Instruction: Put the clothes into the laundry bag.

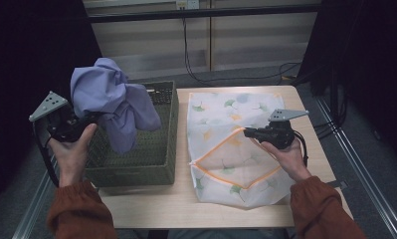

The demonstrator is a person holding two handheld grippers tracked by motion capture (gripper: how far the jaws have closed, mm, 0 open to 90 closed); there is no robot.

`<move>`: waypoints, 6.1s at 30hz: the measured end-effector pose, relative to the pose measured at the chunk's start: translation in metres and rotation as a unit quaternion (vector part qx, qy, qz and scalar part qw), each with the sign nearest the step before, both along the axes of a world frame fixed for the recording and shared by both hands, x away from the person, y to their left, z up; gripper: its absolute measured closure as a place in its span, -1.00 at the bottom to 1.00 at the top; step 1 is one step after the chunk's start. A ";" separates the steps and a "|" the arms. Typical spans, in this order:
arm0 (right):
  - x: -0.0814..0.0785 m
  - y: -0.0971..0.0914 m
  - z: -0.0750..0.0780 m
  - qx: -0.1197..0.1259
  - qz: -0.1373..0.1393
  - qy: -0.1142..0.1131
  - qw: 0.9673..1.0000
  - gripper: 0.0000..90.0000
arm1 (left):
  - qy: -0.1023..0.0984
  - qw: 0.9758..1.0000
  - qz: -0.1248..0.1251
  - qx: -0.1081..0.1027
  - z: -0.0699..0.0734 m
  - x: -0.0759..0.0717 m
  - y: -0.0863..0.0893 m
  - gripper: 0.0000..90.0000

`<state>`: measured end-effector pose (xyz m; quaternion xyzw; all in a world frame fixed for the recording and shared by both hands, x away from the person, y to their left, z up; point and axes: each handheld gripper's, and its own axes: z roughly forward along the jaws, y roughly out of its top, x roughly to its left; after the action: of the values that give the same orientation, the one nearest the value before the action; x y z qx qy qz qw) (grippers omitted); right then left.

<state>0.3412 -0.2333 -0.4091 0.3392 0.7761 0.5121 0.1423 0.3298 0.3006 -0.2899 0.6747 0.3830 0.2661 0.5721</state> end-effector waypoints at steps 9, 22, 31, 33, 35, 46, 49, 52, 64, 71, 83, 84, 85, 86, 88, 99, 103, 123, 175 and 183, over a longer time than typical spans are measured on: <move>0.000 0.002 -0.001 -0.004 0.003 0.000 1.000 1.00 | -0.017 1.000 0.001 -0.009 0.008 -0.007 0.002 0.81; 0.000 0.002 -0.002 -0.003 0.004 0.002 1.000 1.00 | -0.044 0.999 -0.001 -0.016 0.022 -0.022 0.000 0.81; 0.000 0.002 -0.002 -0.003 0.005 0.003 1.000 1.00 | -0.055 0.998 -0.021 -0.025 0.034 -0.032 -0.008 0.81; 0.001 0.002 -0.002 -0.002 0.005 0.003 1.000 1.00 | -0.058 0.998 -0.030 -0.021 0.037 -0.034 -0.011 0.81; 0.001 0.002 -0.003 -0.004 0.006 0.003 1.000 1.00 | -0.063 0.997 -0.040 -0.020 0.041 -0.037 -0.014 0.81; 0.001 0.003 -0.003 -0.005 0.006 0.005 1.000 1.00 | -0.072 0.995 -0.068 -0.018 0.047 -0.043 -0.030 0.81; 0.001 0.003 -0.003 -0.004 0.006 0.005 1.000 1.00 | -0.071 0.994 -0.076 -0.015 0.047 -0.043 -0.036 0.81; 0.001 0.003 -0.003 -0.003 0.007 0.005 1.000 1.00 | -0.076 0.992 -0.100 -0.015 0.046 -0.042 -0.043 0.81; 0.001 0.003 -0.003 -0.002 0.008 0.006 1.000 1.00 | -0.063 0.989 -0.134 -0.006 0.041 -0.038 -0.072 0.81; 0.002 0.004 -0.003 -0.004 0.010 0.007 1.000 1.00 | -0.057 0.985 -0.162 -0.003 0.043 -0.037 -0.087 0.81; 0.003 0.006 -0.004 -0.002 0.014 0.012 1.000 1.00 | -0.049 0.979 -0.196 0.013 0.038 -0.034 -0.115 0.81; 0.003 0.006 -0.004 -0.004 0.014 0.011 1.000 1.00 | -0.048 0.979 -0.195 0.014 0.037 -0.034 -0.116 0.81; 0.002 0.007 -0.004 -0.003 0.014 0.011 1.000 1.00 | -0.046 0.979 -0.197 0.015 0.037 -0.035 -0.116 0.81; 0.002 0.007 -0.003 0.000 0.016 0.011 1.000 1.00 | -0.046 0.980 -0.194 0.013 0.036 -0.035 -0.117 0.81; 0.003 0.006 -0.003 -0.001 0.016 0.010 1.000 1.00 | -0.042 0.979 -0.198 0.016 0.034 -0.034 -0.119 0.81; 0.003 0.006 -0.004 0.004 0.016 0.015 1.000 1.00 | -0.021 0.974 -0.224 0.016 0.024 -0.032 -0.143 0.81; 0.004 0.006 -0.004 0.010 0.020 0.020 1.000 1.00 | -0.017 0.972 -0.234 0.029 0.019 -0.031 -0.157 0.80; 0.004 0.005 -0.002 0.014 0.016 0.019 1.000 1.00 | 0.016 0.960 -0.274 0.048 -0.008 -0.035 -0.200 0.80; 0.006 0.006 -0.005 0.012 0.019 0.031 0.999 1.00 | 0.089 0.930 -0.340 0.108 -0.109 -0.026 -0.252 0.80; 0.006 0.008 -0.006 0.011 0.021 0.034 0.999 1.00 | 0.113 0.924 -0.346 0.121 -0.126 -0.022 -0.259 0.80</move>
<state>0.3474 -0.2255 -0.4152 0.3419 0.7819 0.5113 0.1015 0.3083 0.0416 -0.4156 0.8550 0.1527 0.0180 0.4953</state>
